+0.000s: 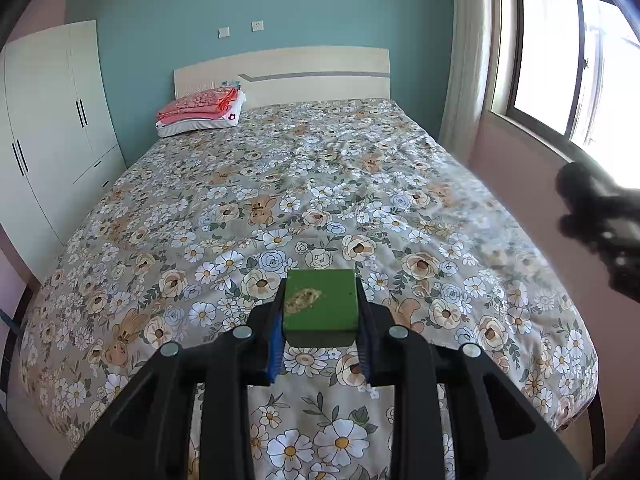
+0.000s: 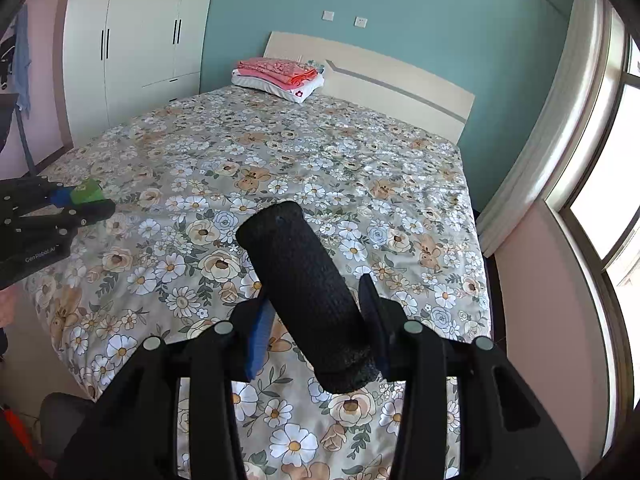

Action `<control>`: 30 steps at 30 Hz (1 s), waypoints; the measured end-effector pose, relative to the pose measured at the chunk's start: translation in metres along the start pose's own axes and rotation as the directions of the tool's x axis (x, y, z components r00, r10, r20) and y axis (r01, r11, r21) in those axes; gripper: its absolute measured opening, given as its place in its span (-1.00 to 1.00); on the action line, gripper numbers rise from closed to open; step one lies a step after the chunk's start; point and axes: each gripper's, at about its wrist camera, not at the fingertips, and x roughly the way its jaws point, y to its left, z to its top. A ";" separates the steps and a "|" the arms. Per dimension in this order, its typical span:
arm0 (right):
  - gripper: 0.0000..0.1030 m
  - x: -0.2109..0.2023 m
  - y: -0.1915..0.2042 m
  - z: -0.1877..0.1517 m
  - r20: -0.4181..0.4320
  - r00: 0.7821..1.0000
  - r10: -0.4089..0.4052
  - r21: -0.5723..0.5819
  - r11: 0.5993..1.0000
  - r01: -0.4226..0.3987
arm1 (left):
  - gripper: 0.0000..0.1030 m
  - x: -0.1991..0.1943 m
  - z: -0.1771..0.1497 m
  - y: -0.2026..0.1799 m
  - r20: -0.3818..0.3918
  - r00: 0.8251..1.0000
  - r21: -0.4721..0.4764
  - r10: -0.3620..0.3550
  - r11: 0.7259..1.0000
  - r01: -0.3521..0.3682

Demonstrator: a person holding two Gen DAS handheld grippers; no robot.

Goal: Collect trash
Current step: 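Lift and carry the green cube and black foam tube in both tools over the bin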

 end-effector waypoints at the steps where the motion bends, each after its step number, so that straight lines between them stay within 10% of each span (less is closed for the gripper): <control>1: -0.17 -0.019 0.006 -0.004 0.010 1.000 -0.005 -0.008 1.000 0.005 | -0.39 -0.016 -0.006 0.002 0.008 1.000 -0.003 -0.004 1.000 0.004; 15: -0.17 -0.194 0.089 -0.083 0.122 0.991 0.058 -0.108 0.993 -0.045 | -0.39 -0.166 -0.107 0.024 0.108 0.994 0.049 0.025 0.998 -0.030; 30: -0.17 -0.201 0.141 -0.206 0.066 0.984 0.166 -0.115 0.981 -0.158 | -0.39 -0.182 -0.238 0.029 0.025 0.998 0.130 -0.052 0.990 0.048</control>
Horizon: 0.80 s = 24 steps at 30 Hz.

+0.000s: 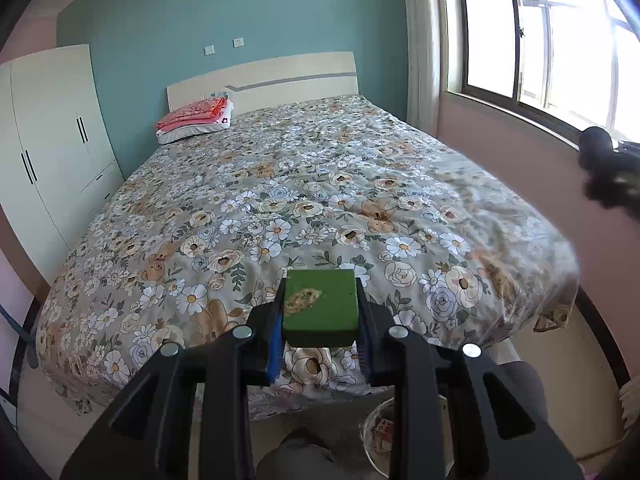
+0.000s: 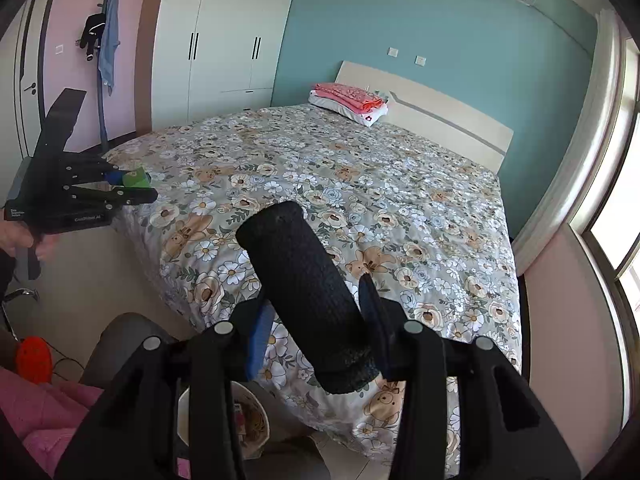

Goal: Collect trash
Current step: 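Lift and carry the green cube and black foam tube in both tools over the bin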

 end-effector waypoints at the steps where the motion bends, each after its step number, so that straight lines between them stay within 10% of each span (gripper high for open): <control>1: -0.17 0.002 0.004 -0.008 -0.007 1.000 0.011 0.002 1.000 -0.011 | -0.39 0.004 -0.008 -0.002 -0.012 1.000 0.002 -0.013 1.000 0.013; 11: -0.17 0.035 0.032 -0.081 -0.093 0.993 0.079 0.019 0.997 -0.077 | -0.39 0.056 -0.082 -0.033 -0.130 0.989 0.017 -0.068 0.997 0.071; 24: -0.17 0.105 0.060 -0.156 -0.253 0.952 0.174 0.074 0.984 -0.160 | -0.39 0.137 -0.156 -0.062 -0.349 0.933 0.051 -0.085 0.993 0.109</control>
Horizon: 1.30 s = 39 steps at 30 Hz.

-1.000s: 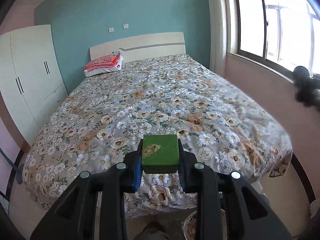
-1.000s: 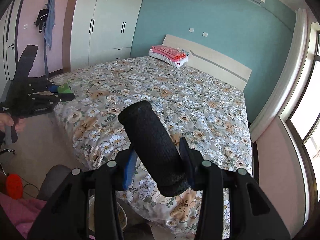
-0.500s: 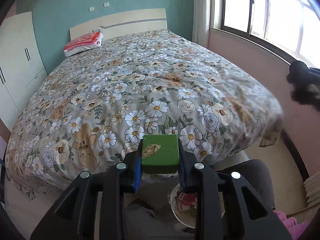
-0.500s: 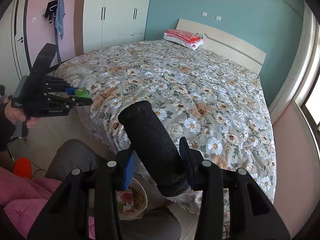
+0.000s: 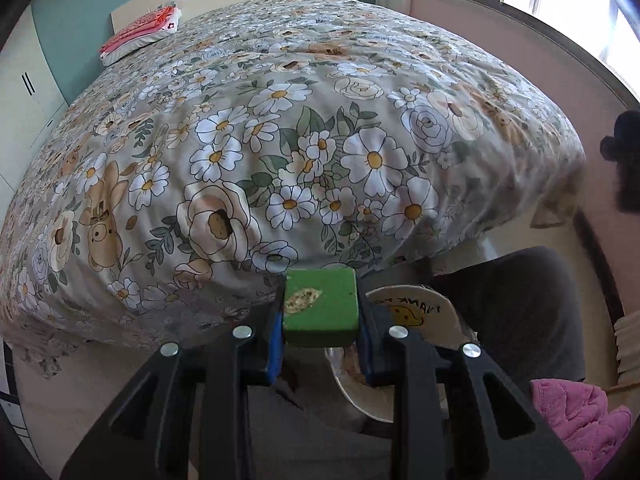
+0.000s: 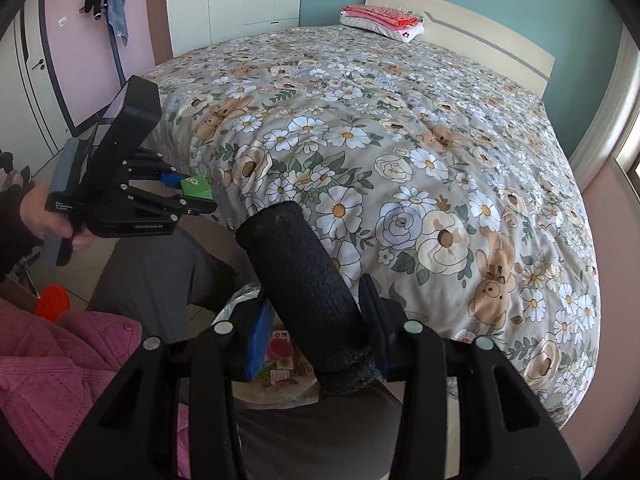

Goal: Collect trash
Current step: 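Lift and carry the green cube and black foam tube in both tools over the bin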

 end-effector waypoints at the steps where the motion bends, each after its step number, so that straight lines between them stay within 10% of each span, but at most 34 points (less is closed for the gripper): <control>1: -0.17 0.009 0.000 -0.004 -0.015 1.000 0.011 0.008 1.000 -0.011 | -0.39 0.006 -0.003 -0.002 -0.011 1.000 0.007 0.008 1.000 -0.008; 19: -0.17 0.164 -0.001 -0.077 -0.278 0.944 0.180 0.169 0.976 -0.136 | -0.39 0.133 -0.050 -0.016 -0.277 0.959 -0.006 -0.053 0.999 0.054; 29: -0.17 0.243 0.002 -0.108 -0.387 0.894 0.224 0.270 0.955 -0.123 | -0.39 0.197 -0.065 -0.022 -0.405 0.904 -0.086 -0.139 0.990 0.114; 39: -0.16 0.323 0.013 -0.137 -0.552 0.789 0.271 0.361 0.930 -0.067 | -0.39 0.264 -0.077 -0.043 -0.529 0.823 -0.174 -0.207 0.976 0.133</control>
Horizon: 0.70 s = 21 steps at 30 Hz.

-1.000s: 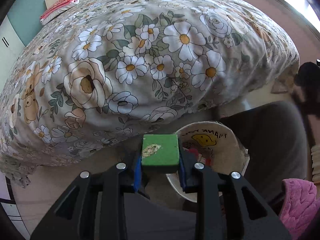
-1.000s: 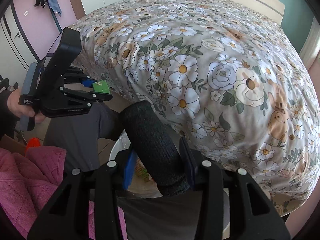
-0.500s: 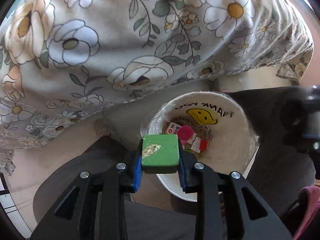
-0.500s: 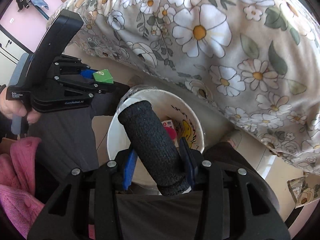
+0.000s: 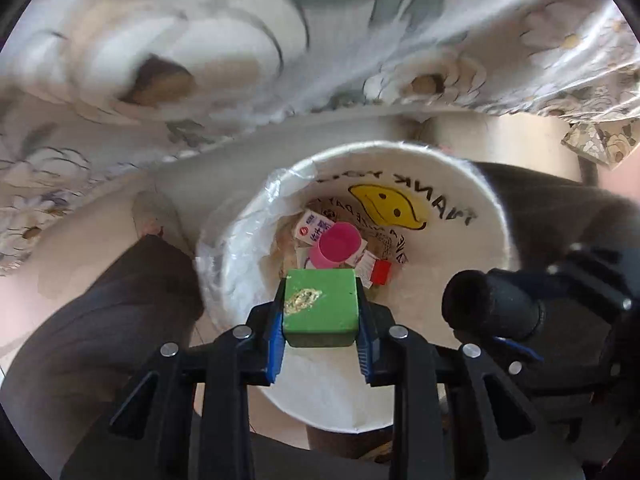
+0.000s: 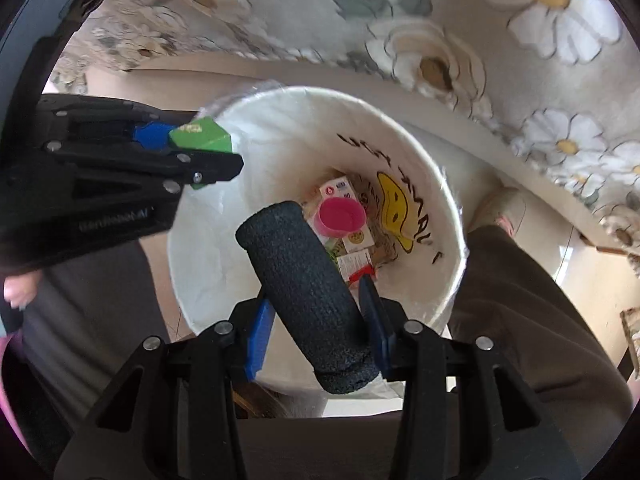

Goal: Collect trash
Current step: 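Lift and carry the green cube and black foam tube in both tools over the bin, then open both tools to drop the green cube and black foam tube into the bin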

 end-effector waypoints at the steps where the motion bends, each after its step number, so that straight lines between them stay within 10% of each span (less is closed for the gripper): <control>1: -0.16 0.006 0.000 0.003 -0.013 1.000 -0.003 0.012 1.000 0.003 | -0.39 0.007 0.002 0.000 -0.013 1.000 -0.010 0.004 1.000 -0.004; 18: -0.15 0.073 -0.021 0.023 -0.162 0.985 0.061 0.166 0.986 -0.033 | -0.37 0.067 0.009 0.005 -0.130 0.990 -0.122 -0.046 0.992 0.030; 21: -0.08 0.080 -0.019 0.025 -0.185 0.982 0.047 0.160 0.987 -0.017 | 0.45 0.067 0.012 0.002 -0.120 0.992 -0.120 -0.029 0.993 0.015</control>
